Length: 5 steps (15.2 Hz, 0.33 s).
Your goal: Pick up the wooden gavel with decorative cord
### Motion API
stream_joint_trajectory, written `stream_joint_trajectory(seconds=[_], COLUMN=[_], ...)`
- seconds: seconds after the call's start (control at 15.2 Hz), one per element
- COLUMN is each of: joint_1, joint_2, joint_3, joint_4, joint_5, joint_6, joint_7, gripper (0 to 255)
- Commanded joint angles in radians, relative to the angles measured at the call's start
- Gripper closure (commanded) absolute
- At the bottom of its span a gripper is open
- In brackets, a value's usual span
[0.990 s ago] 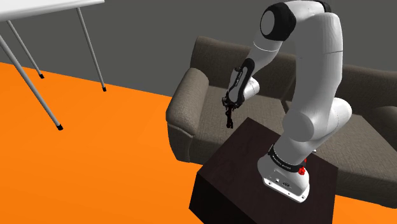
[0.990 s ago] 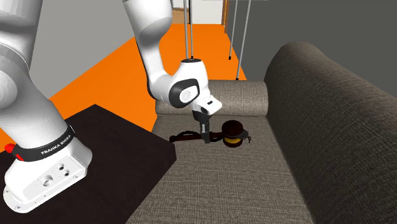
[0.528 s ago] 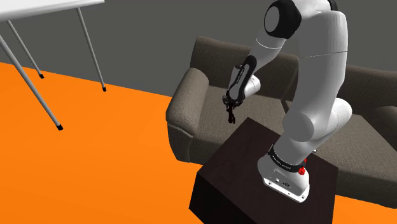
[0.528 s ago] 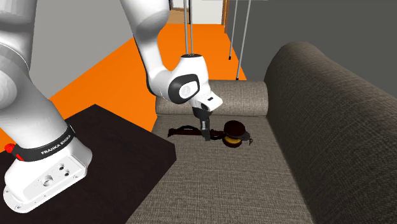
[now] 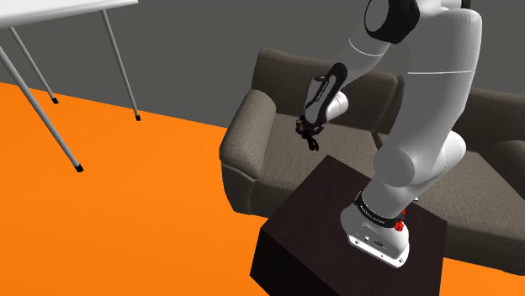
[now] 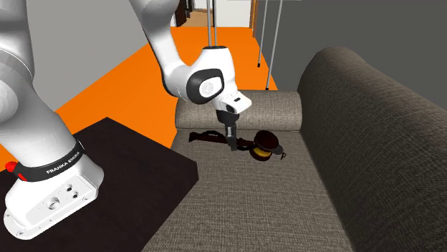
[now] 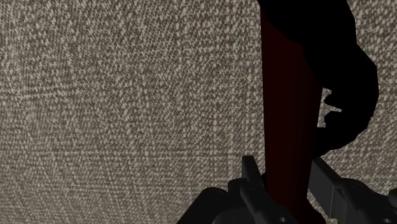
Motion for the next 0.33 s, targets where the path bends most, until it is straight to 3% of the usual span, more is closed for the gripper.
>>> stream_joint_trajectory(seconds=[0.0,0.26], joint_1=[-0.003,-0.006], joint_2=[-0.034,-0.068], joint_3=[0.003,0.007], joint_4=[-0.008,-0.016], joint_5=[0.002,0.005], joint_6=[-0.025,-0.051], joint_7=[-0.007,-0.015], gripper=[255,255])
